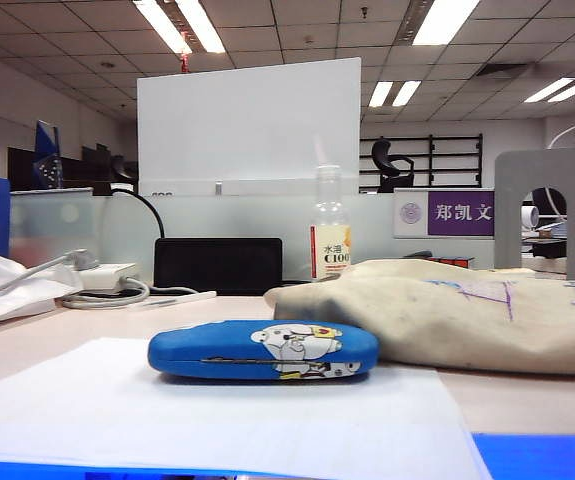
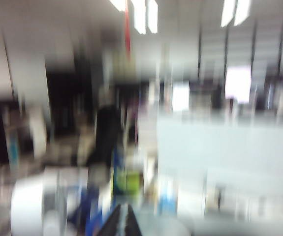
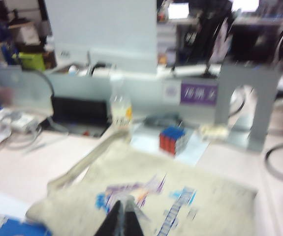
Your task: Take the glasses case out of the canvas bag and put it on the table.
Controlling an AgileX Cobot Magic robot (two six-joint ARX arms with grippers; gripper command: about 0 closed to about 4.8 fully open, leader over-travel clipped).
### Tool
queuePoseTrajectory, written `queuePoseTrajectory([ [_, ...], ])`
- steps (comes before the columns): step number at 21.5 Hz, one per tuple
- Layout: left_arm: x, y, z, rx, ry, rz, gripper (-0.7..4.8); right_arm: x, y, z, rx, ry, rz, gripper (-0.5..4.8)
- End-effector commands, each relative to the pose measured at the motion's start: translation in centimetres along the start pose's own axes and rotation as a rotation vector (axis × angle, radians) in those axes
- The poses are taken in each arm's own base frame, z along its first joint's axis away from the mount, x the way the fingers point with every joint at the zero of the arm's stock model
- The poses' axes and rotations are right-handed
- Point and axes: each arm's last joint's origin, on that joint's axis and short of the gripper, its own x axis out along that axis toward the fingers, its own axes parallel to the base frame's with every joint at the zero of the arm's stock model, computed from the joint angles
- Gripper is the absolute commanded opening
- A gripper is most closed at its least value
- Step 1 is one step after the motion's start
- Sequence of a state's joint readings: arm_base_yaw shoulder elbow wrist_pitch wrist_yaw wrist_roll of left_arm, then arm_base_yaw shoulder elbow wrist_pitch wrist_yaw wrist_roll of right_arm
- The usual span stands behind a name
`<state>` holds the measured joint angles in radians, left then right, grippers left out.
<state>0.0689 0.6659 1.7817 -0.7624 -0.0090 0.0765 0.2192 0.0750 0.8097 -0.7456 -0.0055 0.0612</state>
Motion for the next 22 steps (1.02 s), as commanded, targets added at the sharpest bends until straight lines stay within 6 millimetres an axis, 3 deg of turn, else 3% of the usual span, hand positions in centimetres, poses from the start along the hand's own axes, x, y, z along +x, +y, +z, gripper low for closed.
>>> queuePoseTrajectory([
  [1, -1.9, -0.2, -2.1, -0.019, 0.018, -0.016, -0.06, 1.4, 0.0, -1.6, 0.072, -0.022, 0.058, -0.06],
  [5, -1.1, -0.7, -7.2, -0.114, 0.154, -0.187, -0.06, 3.0, 0.0, -2.9, 0.175, -0.134, 0.083, -0.06],
  [10, 0.8, -1.3, -13.9, -0.176, 0.239, -0.122, -0.06, 5.4, -0.2, -5.1, 0.186, -0.186, 0.047, -0.06],
  [14, -0.8, -1.6, -18.8, -0.268, 0.306, -0.092, -0.06, 6.7, -0.3, -7.3, 0.255, -0.115, 0.037, -0.05],
  [19, -3.0, -1.8, -23.2, -0.374, 0.283, -0.052, -0.06, 7.4, -0.5, -8.6, 0.307, -0.099, 0.008, -0.05],
  [22, -2.8, -2.2, -25.7, -0.454, 0.344, -0.047, -0.06, 7.7, -0.6, -8.9, 0.307, -0.116, -0.041, -0.05],
])
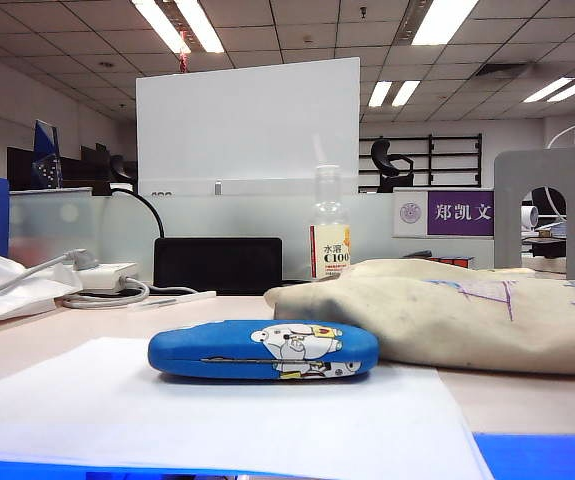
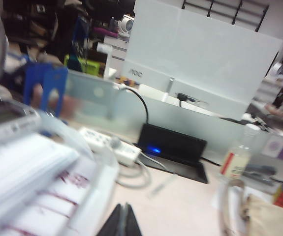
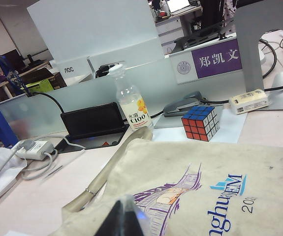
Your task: Take the glasses case out of the canvas bag and put it on the table.
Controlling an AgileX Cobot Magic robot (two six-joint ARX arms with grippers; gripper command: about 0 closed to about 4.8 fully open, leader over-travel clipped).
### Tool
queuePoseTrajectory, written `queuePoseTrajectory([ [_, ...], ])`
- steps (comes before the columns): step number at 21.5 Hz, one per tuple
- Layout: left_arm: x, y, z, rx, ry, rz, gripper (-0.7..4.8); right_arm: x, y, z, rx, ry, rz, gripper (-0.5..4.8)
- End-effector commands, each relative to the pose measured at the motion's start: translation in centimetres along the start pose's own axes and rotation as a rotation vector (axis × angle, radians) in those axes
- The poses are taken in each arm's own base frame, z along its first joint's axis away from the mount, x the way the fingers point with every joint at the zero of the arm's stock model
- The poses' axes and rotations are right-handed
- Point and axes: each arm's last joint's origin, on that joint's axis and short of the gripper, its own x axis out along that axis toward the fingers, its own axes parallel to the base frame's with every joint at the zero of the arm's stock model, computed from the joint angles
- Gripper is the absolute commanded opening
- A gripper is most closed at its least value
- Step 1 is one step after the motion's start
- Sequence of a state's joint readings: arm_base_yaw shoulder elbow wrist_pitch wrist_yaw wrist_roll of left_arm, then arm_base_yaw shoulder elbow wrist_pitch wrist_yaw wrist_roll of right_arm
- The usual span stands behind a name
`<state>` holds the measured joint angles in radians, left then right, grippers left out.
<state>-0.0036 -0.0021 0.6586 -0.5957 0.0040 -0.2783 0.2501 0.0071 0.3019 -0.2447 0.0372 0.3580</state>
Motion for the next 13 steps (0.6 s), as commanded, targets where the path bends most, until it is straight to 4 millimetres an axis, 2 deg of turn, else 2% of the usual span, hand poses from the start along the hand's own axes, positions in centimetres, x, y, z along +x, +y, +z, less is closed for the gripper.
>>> queuePoseTrajectory([
  [1, 1.5, 0.3, -1.7, -0.085, 0.072, -0.032, -0.06, 0.3, -0.2, 0.0, 0.007, -0.070, -0.051, -0.05],
  [3, 2.4, 0.3, -2.3, -0.065, 0.053, -0.105, -0.06, 0.5, -0.4, -0.4, 0.003, -0.086, -0.053, -0.05],
  [7, 4.2, 0.4, -3.3, 0.065, -0.107, -0.227, -0.06, 1.2, -0.9, -1.7, -0.088, -0.118, -0.068, -0.05],
  [10, 5.3, 1.0, -4.7, 0.141, -0.142, -0.162, -0.06, 1.7, -1.3, -2.9, -0.190, -0.115, -0.076, -0.05],
  [13, 6.2, 1.9, -6.9, 0.153, -0.088, -0.052, -0.06, 2.1, -1.8, -4.1, -0.272, -0.100, -0.086, -0.05],
])
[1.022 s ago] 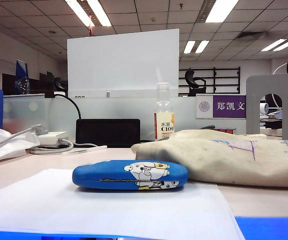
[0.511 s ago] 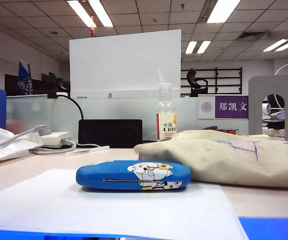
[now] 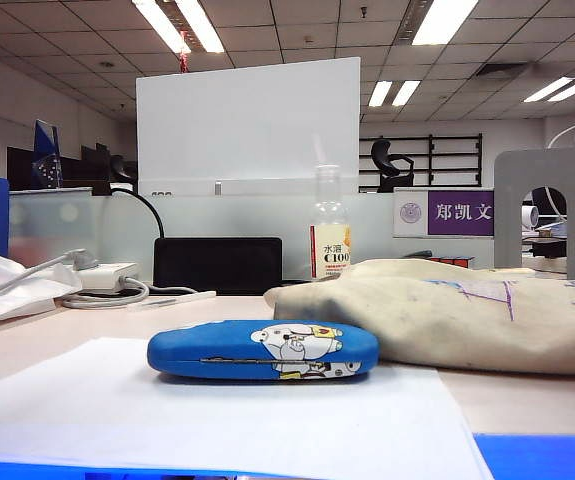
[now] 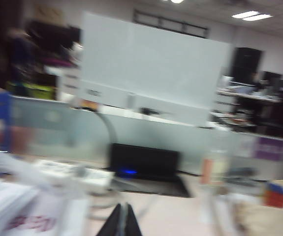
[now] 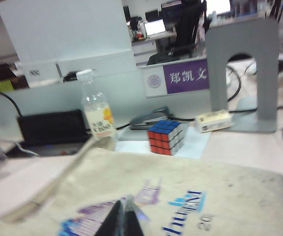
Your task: Take the glasses case out of the canvas bag and put it on the table.
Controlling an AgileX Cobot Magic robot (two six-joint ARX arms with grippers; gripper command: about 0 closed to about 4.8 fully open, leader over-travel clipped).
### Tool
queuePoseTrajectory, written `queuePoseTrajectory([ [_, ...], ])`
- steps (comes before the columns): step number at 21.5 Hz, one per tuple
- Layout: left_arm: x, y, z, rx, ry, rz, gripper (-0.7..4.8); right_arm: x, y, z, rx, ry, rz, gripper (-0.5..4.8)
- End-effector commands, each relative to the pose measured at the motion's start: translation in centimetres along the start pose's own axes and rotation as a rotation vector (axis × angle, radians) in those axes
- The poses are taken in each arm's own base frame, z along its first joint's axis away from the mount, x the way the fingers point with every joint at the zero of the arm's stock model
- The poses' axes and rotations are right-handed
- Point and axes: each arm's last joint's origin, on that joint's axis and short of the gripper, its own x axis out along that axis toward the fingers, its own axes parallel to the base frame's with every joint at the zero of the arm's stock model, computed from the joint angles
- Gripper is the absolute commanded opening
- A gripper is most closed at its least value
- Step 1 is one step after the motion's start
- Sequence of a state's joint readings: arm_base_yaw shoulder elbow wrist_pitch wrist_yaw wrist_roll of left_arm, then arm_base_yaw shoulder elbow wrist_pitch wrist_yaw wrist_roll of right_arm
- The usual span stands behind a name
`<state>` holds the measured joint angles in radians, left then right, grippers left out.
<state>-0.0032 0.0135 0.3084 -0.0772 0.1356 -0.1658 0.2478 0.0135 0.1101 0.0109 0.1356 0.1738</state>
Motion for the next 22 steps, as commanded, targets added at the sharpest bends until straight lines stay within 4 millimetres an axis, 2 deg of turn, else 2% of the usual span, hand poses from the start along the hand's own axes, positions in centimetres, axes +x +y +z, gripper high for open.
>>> queuePoseTrajectory([
  [1, 0.5, 0.9, -2.6, 0.026, 0.059, 0.133, -0.06, 0.2, -0.2, -1.0, -0.102, -0.019, -0.003, -0.06],
  [6, 0.9, 1.7, -6.3, 0.034, 0.158, 0.177, -0.06, 0.4, -0.4, -2.5, -0.110, 0.011, -0.012, -0.05],
  [9, 0.9, 2.0, -8.1, 0.093, 0.211, 0.176, -0.06, 0.5, -0.6, -2.9, -0.114, 0.031, -0.024, -0.05],
  [13, 0.7, 2.3, -10.3, 0.084, 0.303, 0.183, -0.06, 0.5, -0.9, -3.3, -0.120, 0.070, -0.052, -0.05],
  [17, 0.4, 2.4, -11.1, 0.025, 0.390, 0.203, -0.04, 0.5, -1.1, -3.4, -0.122, 0.082, -0.070, -0.05],
  [22, 0.4, 2.3, -11.0, 0.027, 0.384, 0.201, -0.04, 0.4, -1.1, -3.4, -0.123, 0.081, -0.085, -0.04],
])
